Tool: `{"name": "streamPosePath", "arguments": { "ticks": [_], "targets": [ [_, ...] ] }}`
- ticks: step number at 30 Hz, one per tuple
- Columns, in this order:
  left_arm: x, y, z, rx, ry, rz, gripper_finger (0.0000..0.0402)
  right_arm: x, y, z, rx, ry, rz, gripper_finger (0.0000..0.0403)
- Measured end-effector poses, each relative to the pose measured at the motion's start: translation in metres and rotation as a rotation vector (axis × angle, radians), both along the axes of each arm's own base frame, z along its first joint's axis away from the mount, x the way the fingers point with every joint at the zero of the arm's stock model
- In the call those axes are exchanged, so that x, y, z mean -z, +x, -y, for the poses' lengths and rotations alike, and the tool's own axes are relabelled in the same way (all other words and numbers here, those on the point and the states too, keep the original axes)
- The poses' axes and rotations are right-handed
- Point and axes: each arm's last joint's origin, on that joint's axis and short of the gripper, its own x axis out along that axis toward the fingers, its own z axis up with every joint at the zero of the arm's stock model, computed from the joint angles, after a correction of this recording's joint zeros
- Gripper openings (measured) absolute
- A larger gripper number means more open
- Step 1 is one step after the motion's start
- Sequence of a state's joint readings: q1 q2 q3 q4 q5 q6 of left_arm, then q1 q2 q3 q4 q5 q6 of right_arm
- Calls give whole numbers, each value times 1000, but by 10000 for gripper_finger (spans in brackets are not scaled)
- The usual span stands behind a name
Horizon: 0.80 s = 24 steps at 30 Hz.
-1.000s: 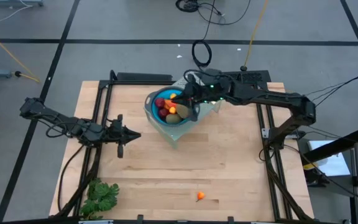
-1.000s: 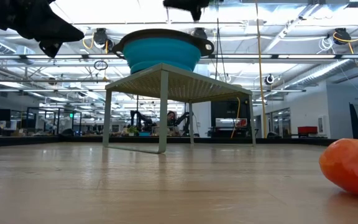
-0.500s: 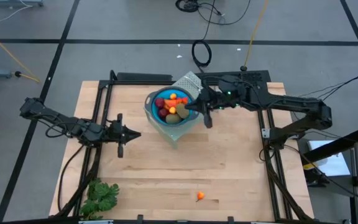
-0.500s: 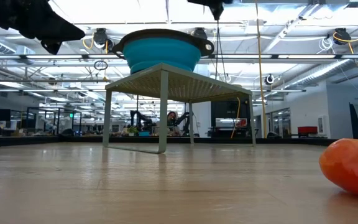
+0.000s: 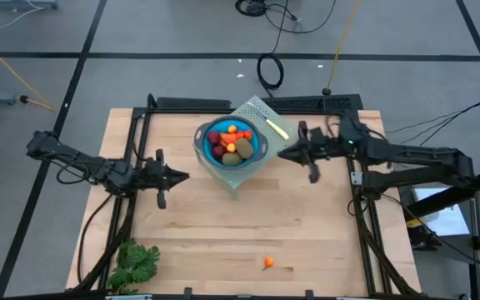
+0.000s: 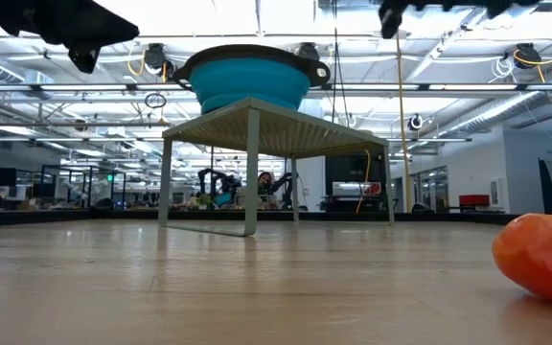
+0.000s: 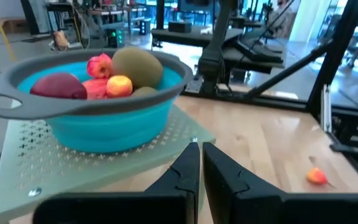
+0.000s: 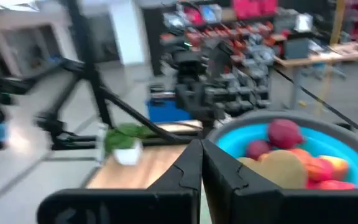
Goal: Pick & Place Fruit
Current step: Put the peach into the collapsible colander on the shelf
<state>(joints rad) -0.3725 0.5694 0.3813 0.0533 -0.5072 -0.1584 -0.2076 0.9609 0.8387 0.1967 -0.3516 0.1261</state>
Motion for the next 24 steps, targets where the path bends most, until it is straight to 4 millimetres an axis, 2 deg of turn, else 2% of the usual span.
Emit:
{"name": "streamPosePath", "arguments": {
  "ticks": [6, 10, 16, 19, 24],
  "targets": [
    [-5, 2, 1, -3, -29, 53, 19, 16, -37, -9, -45, 5, 90, 1],
    [-18, 11, 4, -33, -22, 55, 19, 23, -59, -14, -45, -9, 140, 1],
    [-46, 40, 15, -40, 43, -36, 19, 32, -84, -19, -39, -29, 207, 1],
    [-58, 57, 22, -30, 61, -104, 19, 36, -93, -19, 17, -27, 225, 1],
    [-79, 86, 38, 13, 71, -141, 19, 43, -105, -19, 93, -27, 176, 1]
  ]
}}
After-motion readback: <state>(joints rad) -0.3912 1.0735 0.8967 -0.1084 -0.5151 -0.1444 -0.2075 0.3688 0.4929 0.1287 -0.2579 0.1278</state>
